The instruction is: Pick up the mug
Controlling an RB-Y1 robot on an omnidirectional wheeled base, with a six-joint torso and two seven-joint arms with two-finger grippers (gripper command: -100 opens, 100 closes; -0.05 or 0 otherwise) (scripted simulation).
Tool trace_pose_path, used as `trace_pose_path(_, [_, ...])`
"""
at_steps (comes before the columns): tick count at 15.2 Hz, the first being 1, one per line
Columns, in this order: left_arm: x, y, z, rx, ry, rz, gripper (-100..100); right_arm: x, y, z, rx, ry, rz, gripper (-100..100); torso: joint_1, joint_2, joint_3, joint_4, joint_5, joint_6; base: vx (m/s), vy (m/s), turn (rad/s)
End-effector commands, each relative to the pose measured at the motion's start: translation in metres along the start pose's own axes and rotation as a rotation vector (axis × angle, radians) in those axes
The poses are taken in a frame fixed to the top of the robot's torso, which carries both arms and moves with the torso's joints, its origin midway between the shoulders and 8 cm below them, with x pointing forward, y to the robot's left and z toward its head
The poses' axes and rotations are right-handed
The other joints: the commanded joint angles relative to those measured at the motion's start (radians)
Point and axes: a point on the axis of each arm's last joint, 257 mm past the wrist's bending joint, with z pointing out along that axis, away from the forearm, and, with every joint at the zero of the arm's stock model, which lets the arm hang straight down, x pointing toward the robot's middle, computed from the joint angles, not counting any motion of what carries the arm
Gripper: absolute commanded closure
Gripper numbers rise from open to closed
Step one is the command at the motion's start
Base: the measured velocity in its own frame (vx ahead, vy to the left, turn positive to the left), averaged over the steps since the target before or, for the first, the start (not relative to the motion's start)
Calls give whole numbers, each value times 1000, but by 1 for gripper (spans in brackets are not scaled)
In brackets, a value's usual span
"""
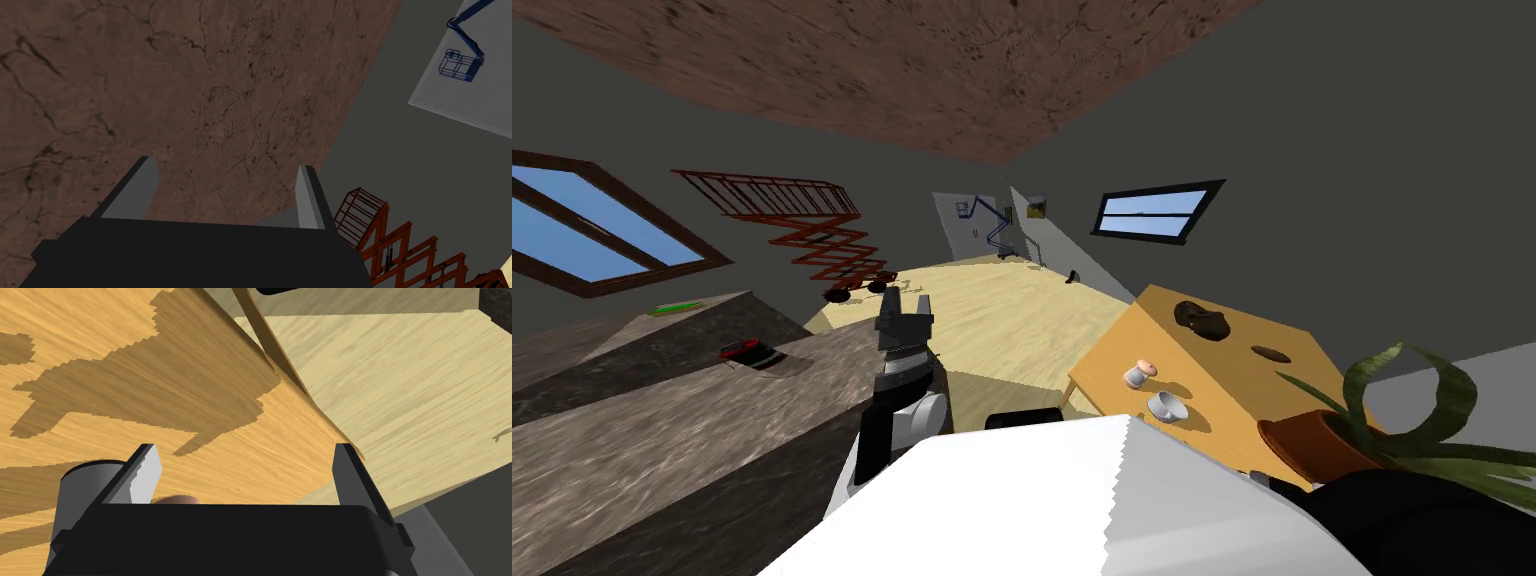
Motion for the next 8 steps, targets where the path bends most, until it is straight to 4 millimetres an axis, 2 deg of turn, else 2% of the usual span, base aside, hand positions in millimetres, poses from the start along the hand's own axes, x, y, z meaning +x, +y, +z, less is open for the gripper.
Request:
trace_pose_path(1, [0,0,0,0,0,0,0,17,-28,-17,54,67,-40,-100,0,0,0,0,0,0,38,-7,437])
trace_pose_path(2, [0,0,0,0,0,0,0,19,-35,-20,71,71,-38,-100,0,-1,0,0,0,-1,35,-19,330])
trace_pose_path(3, [0,0,0,0,0,0,0,19,-35,-20,71,71,-38,-100,0,-1,0,0,0,0,25,-21,44])
trace_pose_path(4, [0,0,0,0,0,0,0,29,-53,-35,107,117,-64,-100,-1,0,0,0,-1,1,28,-13,193])
trace_pose_path(5, [0,0,0,0,0,0,0,30,-56,-36,114,118,-63,-100,0,0,0,0,0,0,28,-18,262])
trace_pose_path(6, [0,0,0,0,0,0,0,39,-70,-49,141,159,-88,-100,0,0,0,0,0,0,31,-20,372])
trace_pose_path(7, [0,0,0,0,0,0,0,40,-76,-52,154,162,-86,-100,-1,0,0,0,0,-1,29,-28,281])
trace_pose_path(8, [0,0,0,0,0,0,0,49,-93,-67,189,202,-106,-100,-1,0,0,0,0,0,27,-31,275])
